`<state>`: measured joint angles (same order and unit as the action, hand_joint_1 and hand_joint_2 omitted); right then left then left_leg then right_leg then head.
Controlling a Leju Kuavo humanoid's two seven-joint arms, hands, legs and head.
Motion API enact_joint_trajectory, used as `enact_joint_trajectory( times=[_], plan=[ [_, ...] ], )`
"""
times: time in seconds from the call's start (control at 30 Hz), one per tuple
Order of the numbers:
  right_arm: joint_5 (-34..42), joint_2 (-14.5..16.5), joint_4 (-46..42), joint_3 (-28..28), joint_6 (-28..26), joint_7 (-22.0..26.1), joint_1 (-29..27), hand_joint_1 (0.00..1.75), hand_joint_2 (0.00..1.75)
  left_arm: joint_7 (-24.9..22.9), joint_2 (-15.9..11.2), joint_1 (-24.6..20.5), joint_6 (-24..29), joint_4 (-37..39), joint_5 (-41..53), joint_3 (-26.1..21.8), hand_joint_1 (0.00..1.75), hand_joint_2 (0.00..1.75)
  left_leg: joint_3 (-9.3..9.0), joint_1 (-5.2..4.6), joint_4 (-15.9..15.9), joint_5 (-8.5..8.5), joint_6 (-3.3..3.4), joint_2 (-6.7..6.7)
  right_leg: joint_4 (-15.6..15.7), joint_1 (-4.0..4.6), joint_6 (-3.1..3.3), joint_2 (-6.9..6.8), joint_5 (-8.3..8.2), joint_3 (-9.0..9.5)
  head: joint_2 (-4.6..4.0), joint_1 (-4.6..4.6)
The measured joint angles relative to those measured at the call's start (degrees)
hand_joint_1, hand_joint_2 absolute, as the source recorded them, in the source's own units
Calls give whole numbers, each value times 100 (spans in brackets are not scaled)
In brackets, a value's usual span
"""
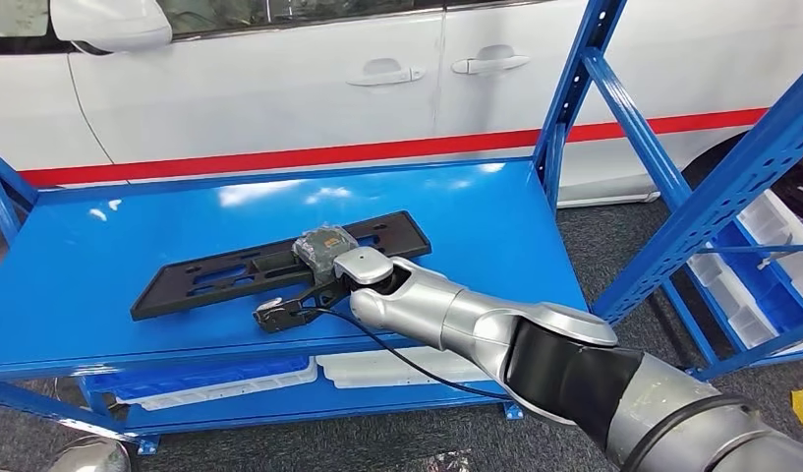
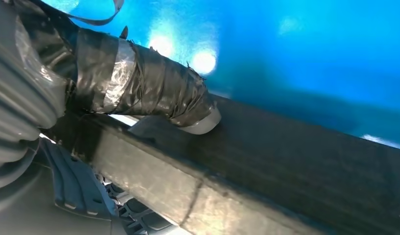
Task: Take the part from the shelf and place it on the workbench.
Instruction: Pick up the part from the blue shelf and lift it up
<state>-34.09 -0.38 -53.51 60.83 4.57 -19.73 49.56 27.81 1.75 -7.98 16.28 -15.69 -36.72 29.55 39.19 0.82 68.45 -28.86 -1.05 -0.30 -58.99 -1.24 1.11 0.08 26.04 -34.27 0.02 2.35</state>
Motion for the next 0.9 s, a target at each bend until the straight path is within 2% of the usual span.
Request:
enact_joint_trajectory(
  times=[0.07,0.1,0.2,0.23,0.3,0.37,0.4,0.43,0.47,0.53,0.57,0.6,0.73,0.8,0.87,0.9],
  plan=[
    [2,1,-50,-1,-34,2,13,175,175,60,-13,-8,-110,0,-38,-1,0,175,-345,-10,-711,252,36,-5,-7,11,-30,19,10,-5,0,1],
    [3,1,-91,-1,-57,3,17,175,175,88,-17,-10,-156,0,-54,-1,0,175,-436,-21,-907,287,61,-9,-6,19,-56,28,6,-17,0,2],
    [40,-5,-290,-4,-152,9,7,175,175,143,-21,2,-220,0,-109,-1,0,175,-472,-30,-1030,292,148,-9,11,26,-143,44,-6,-57,0,2],
    [86,-11,-369,-13,-199,16,0,175,175,150,-22,6,-200,0,-135,0,0,175,-481,-21,-1061,312,182,-3,-42,27,-167,41,45,-88,-1,3],
    [257,-29,-559,-59,-351,47,-10,175,175,155,-25,5,-114,0,-201,-2,0,175,-496,-4,-1112,344,255,10,-477,26,-194,32,322,-289,-1,5],
    [477,-51,-772,-121,-543,107,-32,175,175,142,-32,5,20,5,-256,-5,0,175,-495,-21,-1109,340,295,13,-1238,27,-199,26,655,-630,0,5],
    [603,-70,-891,-152,-666,160,-57,175,175,116,-34,9,88,10,-278,-6,0,175,-497,-26,-1101,330,304,10,-1502,25,-202,25,711,-757,0,5],
    [736,-90,-1015,-185,-814,239,-87,175,175,82,-36,16,145,16,-291,-7,0,175,-499,-27,-1087,318,309,6,-1573,21,-205,24,659,-804,0,5],
    [885,-110,-1155,-227,-993,339,-118,175,175,38,-36,25,195,21,-307,-8,0,175,-501,-25,-1066,300,306,1,-1420,14,-207,21,505,-750,0,7],
    [1178,-135,-1455,-333,-1414,577,-162,175,175,-43,-36,43,281,24,-336,-9,0,175,-491,-29,-990,239,273,-7,-734,6,-202,14,132,-446,0,5],
    [1315,-138,-1608,-392,-1612,689,-175,175,175,-78,-36,47,333,26,-347,-9,0,175,-474,-41,-943,207,246,-8,-437,5,-189,16,39,-311,0,5],
    [1450,-139,-1762,-452,-1798,796,-188,175,175,-106,-36,49,387,27,-356,-9,0,175,-457,-52,-907,186,216,-8,-253,11,-175,20,9,-228,0,3],
    [2122,-154,-2327,-686,-2334,1165,-316,175,175,-187,-39,72,579,37,-379,-9,0,175,-413,-45,-838,108,120,-5,-143,6,-78,24,36,-172,0,-1],
    [2642,-153,-2604,-834,-2593,1457,-408,175,175,-231,-41,82,642,40,-417,-9,0,175,-216,-27,-396,-159,61,3,-109,-20,-27,17,26,-144,0,-4],
    [3305,-144,-2872,-999,-2877,1865,-523,175,175,-285,-37,87,688,44,-468,-9,0,175,117,-10,316,-462,15,5,-107,-12,4,10,38,-130,0,-4],
    [3599,-141,-2989,-1072,-2988,2038,-586,175,175,-308,-35,94,707,46,-487,-9,0,175,235,-4,544,-504,7,5,-109,-5,11,9,46,-121,0,-4]
  ],
)
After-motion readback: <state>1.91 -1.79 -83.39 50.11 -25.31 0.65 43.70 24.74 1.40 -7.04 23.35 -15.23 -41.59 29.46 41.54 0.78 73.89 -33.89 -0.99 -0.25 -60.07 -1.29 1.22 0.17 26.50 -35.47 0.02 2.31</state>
